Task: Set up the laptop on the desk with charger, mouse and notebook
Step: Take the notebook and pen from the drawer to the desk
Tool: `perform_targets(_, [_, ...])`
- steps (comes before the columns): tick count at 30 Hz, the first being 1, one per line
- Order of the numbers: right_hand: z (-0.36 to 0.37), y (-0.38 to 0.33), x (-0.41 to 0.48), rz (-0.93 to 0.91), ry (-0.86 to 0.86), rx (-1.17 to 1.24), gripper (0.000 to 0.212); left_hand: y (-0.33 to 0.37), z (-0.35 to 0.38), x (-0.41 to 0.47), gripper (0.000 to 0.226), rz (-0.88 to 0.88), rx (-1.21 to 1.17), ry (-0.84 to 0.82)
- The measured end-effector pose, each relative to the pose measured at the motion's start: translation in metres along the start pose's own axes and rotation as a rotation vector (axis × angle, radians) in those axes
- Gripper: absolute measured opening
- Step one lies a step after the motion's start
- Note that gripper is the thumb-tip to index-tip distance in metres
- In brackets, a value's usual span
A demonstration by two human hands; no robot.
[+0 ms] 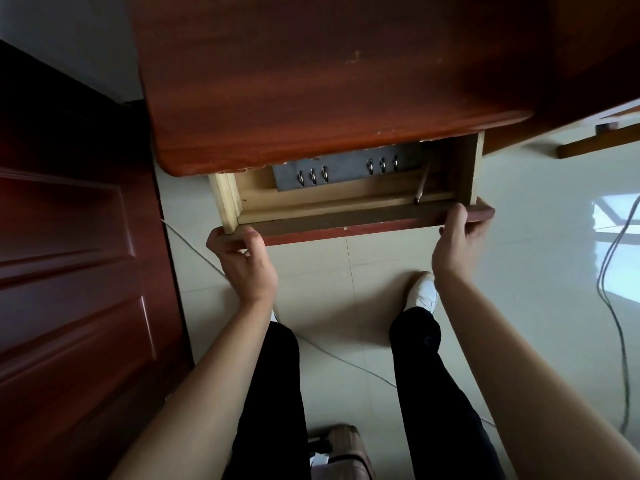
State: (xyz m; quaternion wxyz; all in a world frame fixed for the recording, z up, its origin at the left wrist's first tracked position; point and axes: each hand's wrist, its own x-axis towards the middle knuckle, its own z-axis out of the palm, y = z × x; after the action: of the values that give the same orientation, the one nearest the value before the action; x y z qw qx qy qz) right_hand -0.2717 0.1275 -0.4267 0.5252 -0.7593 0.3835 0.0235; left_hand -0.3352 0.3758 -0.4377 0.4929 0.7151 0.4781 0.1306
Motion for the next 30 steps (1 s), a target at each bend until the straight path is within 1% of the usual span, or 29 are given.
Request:
perform_targets(3, [0.000, -0.005, -0.005, 0.067, 0.008, -0.042, 0.073, -0.008, -0.003, 0.000, 0.029, -0.050, 0.022, -0.041])
perform_targets(4, [-0.001, -0.010, -0.007, 0.037, 0.046, -0.068, 0.077, -0.008, -0.004, 0.001, 0.029, -0.059, 0.018, -0.043])
perform_targets(5, [-0.002, -0.015, -0.009, -0.059, 0.105, -0.132, 0.081, -0.007, -0.004, 0.001, 0.030, -0.058, 0.019, -0.050])
perform_targets(6, [-0.002, -0.019, -0.010, -0.219, 0.159, -0.231, 0.082, -0.007, -0.004, 0.002, 0.035, -0.054, 0.026, -0.061])
perform_targets(7, [-0.001, -0.024, -0.010, -0.411, 0.191, -0.352, 0.077, -0.008, -0.004, 0.002, 0.041, -0.053, 0.033, -0.073])
perform_targets(8, [0.001, -0.029, -0.009, -0.570, 0.184, -0.470, 0.068, -0.009, -0.005, 0.002, 0.048, -0.053, 0.040, -0.086])
perform_targets(9, [0.005, -0.037, -0.006, -0.659, 0.121, -0.588, 0.058, -0.009, -0.006, 0.002, 0.055, -0.050, 0.047, -0.098])
perform_targets(10, [0.011, -0.045, -0.002, -0.683, 0.019, -0.715, 0.053, -0.010, -0.007, 0.002, 0.061, -0.044, 0.052, -0.112])
perform_targets(12, [0.024, -0.056, 0.008, -0.593, -0.171, -0.977, 0.055, -0.010, -0.008, 0.002, 0.064, -0.045, 0.061, -0.139])
perform_targets(13, [0.030, -0.061, 0.013, -0.518, -0.217, -1.052, 0.059, -0.010, -0.008, 0.003, 0.062, -0.053, 0.068, -0.146])
perform_targets(14, [0.036, -0.066, 0.016, -0.444, -0.233, -1.066, 0.062, -0.011, -0.007, 0.004, 0.058, -0.061, 0.074, -0.147])
perform_targets(17, [0.048, -0.078, 0.023, -0.234, -0.249, -0.968, 0.074, -0.011, -0.007, 0.005, 0.056, -0.081, 0.080, -0.132])
perform_targets(18, [0.049, -0.080, 0.024, -0.180, -0.273, -0.933, 0.075, -0.011, -0.007, 0.005, 0.057, -0.083, 0.081, -0.129])
perform_targets(19, [0.048, -0.081, 0.024, -0.152, -0.285, -0.899, 0.070, -0.012, -0.008, 0.006, 0.057, -0.080, 0.085, -0.134])
perform_targets(21, [0.040, -0.081, 0.026, -0.148, -0.279, -0.807, 0.049, -0.012, -0.010, 0.005, 0.058, -0.079, 0.102, -0.145])
perform_targets(24, [0.022, -0.080, 0.019, -0.157, -0.254, -0.638, 0.026, -0.008, -0.013, 0.003, 0.061, -0.100, 0.123, -0.164])
perform_targets(25, [0.016, -0.079, 0.013, -0.168, -0.257, -0.609, 0.019, -0.007, -0.014, 0.003, 0.061, -0.107, 0.137, -0.168])
perform_targets(27, [0.001, -0.076, -0.002, -0.294, -0.293, -0.598, 0.015, -0.003, -0.015, 0.001, 0.059, -0.120, 0.163, -0.169])
perform_targets(28, [-0.007, -0.074, -0.010, -0.390, -0.344, -0.603, 0.015, -0.001, -0.015, 0.000, 0.058, -0.131, 0.169, -0.168])
perform_targets(30, [-0.022, -0.075, -0.029, -0.596, -0.508, -0.623, 0.021, 0.003, -0.015, -0.002, 0.055, -0.166, 0.185, -0.166])
